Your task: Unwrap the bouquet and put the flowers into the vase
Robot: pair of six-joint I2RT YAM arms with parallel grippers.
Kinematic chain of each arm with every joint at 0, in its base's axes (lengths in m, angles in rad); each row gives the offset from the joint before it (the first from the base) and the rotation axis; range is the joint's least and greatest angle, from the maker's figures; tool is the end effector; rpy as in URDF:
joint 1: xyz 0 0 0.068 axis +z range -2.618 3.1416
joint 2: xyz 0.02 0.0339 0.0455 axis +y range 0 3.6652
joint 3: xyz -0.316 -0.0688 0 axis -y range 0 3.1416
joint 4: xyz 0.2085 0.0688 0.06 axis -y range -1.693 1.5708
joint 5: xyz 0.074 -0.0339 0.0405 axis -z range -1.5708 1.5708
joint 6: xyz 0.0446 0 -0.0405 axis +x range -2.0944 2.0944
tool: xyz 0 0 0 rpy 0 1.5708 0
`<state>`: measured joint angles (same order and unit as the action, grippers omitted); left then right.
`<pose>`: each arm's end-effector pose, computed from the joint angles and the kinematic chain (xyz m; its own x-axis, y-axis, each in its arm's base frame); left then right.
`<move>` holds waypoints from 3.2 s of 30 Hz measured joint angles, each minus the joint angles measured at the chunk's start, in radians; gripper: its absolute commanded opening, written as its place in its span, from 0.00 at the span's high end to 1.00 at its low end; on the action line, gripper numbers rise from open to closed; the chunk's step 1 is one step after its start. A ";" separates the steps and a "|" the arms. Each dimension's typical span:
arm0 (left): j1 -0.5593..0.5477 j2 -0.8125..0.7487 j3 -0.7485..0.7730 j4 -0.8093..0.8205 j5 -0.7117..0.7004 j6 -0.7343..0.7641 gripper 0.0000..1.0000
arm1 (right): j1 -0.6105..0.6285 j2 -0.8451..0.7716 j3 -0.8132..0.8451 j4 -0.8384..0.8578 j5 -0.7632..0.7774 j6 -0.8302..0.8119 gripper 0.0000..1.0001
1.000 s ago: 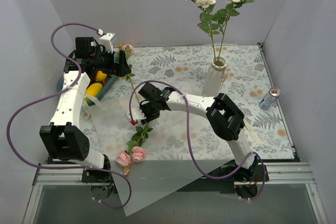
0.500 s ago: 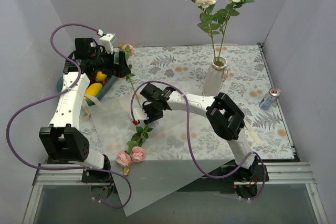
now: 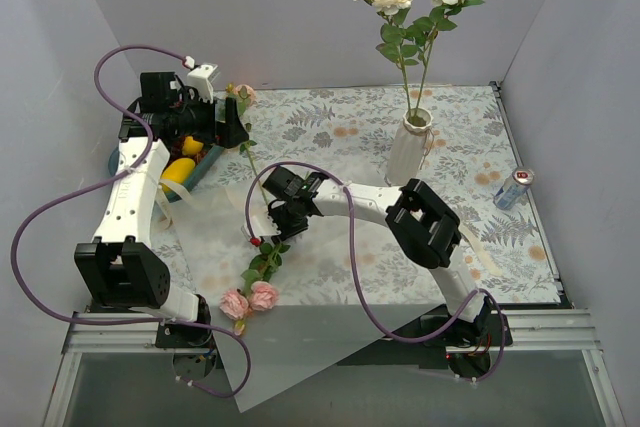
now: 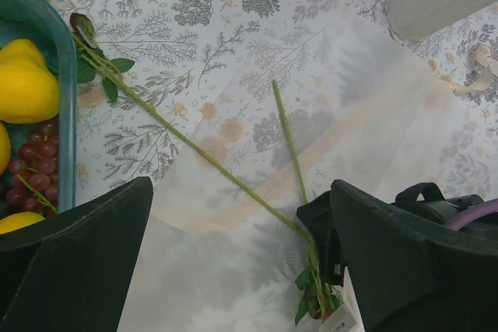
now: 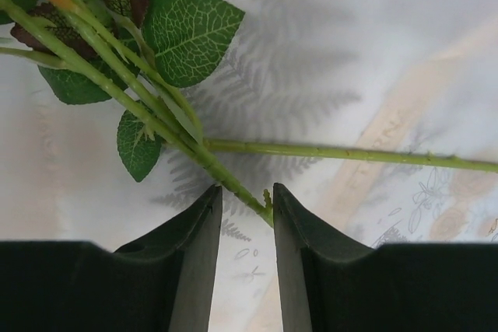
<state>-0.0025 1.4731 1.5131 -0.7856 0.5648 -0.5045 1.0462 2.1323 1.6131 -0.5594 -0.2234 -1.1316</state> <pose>0.2771 -0.0246 0.4205 -0.7850 -0.4063 -0.4676 0.0182 0.7394 -0.6730 0.2191 0.3984 0.2261 0.6237 -0.6844 -0.3777 -0.7807 -0.5212 -0.3447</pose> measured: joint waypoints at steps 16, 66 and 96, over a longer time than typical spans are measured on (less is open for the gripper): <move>0.041 -0.031 -0.029 0.000 0.046 0.008 0.02 | 0.001 0.003 -0.015 0.017 -0.134 0.023 0.99; 0.158 -0.156 0.148 0.213 -0.341 -0.274 0.02 | -0.481 -0.966 -0.512 1.174 0.020 0.738 0.99; 0.158 -0.133 0.124 0.099 -0.121 -0.167 0.02 | -0.734 -0.959 -0.805 1.676 0.109 0.935 0.99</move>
<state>0.1555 1.3403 1.6371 -0.6865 0.4438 -0.6716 0.3122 1.1728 0.8082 1.1168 -0.1146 -0.1967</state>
